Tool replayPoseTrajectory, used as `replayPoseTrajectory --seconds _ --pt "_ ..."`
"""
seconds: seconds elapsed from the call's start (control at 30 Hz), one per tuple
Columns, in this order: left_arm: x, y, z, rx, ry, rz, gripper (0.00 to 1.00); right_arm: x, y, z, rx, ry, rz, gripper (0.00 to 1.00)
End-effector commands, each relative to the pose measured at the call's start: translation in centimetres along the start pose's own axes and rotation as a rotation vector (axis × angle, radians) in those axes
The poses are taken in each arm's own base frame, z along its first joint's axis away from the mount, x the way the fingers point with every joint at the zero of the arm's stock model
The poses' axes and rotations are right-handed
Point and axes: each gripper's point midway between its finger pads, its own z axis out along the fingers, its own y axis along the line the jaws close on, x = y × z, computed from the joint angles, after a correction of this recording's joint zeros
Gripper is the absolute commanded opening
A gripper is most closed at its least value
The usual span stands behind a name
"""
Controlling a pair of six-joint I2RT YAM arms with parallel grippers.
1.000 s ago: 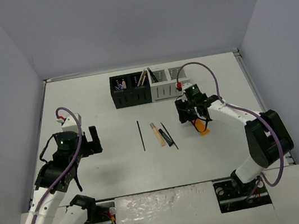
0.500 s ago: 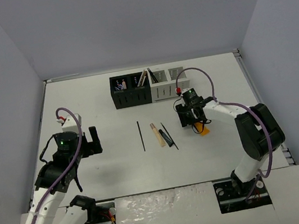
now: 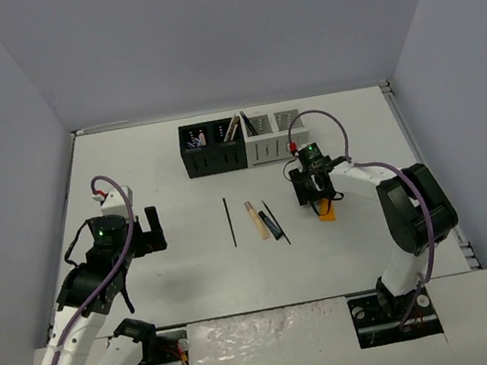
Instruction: Organize the makeup
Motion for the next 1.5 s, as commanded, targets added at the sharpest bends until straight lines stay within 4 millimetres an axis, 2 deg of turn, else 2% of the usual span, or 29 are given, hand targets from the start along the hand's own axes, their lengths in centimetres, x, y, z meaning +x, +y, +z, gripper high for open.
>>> replayPoseTrajectory --seconds 0.0,0.07,0.23,0.37,0.43,0.6,0.73,0.77,0.87,1.0,1.3,1.47 --pt "-1.8 0.0 0.0 -0.004 -0.059 -0.006 0.97 -1.9 0.7 0.4 -0.040 -0.030 -0.014 0.41" --pt "-1.8 0.0 0.0 -0.004 -0.058 -0.006 0.97 -1.7 0.9 0.6 -0.048 -0.022 -0.014 0.39" --pt "-1.8 0.0 -0.1 -0.002 -0.059 -0.007 0.97 -0.6 1.8 1.2 -0.075 0.017 -0.018 0.18" --pt "-1.9 0.0 -0.1 -0.001 -0.065 -0.008 0.97 0.3 3.4 0.7 -0.092 0.029 -0.041 0.03" --pt "-1.9 0.0 -0.2 -0.002 -0.065 -0.007 0.97 0.8 4.1 0.1 -0.084 0.039 -0.046 0.00" --pt "-1.9 0.0 -0.2 -0.002 -0.065 -0.008 0.97 3.0 6.7 -1.9 -0.095 0.087 -0.077 0.00" --pt "-1.9 0.0 -0.2 -0.001 -0.068 -0.010 0.97 5.7 6.9 -3.2 -0.096 0.137 -0.059 0.00" --pt "-1.9 0.0 -0.2 0.001 -0.067 -0.010 0.97 5.7 7.1 -3.5 -0.101 0.134 -0.057 0.00" --pt "-1.8 -0.1 -0.2 0.003 -0.063 -0.009 0.97 6.7 7.1 -4.2 -0.088 0.150 -0.067 0.07" --pt "-1.8 -0.1 -0.1 0.004 -0.059 -0.007 0.97 6.4 7.3 -3.7 -0.082 0.156 -0.081 0.11" --pt "-1.8 0.0 -0.1 -0.002 -0.058 -0.008 0.97 4.0 8.4 -1.3 -0.069 0.150 -0.105 0.21" --pt "-1.9 0.0 -0.2 -0.001 -0.065 -0.009 0.97 3.4 8.6 -0.1 -0.053 0.156 -0.111 0.22"
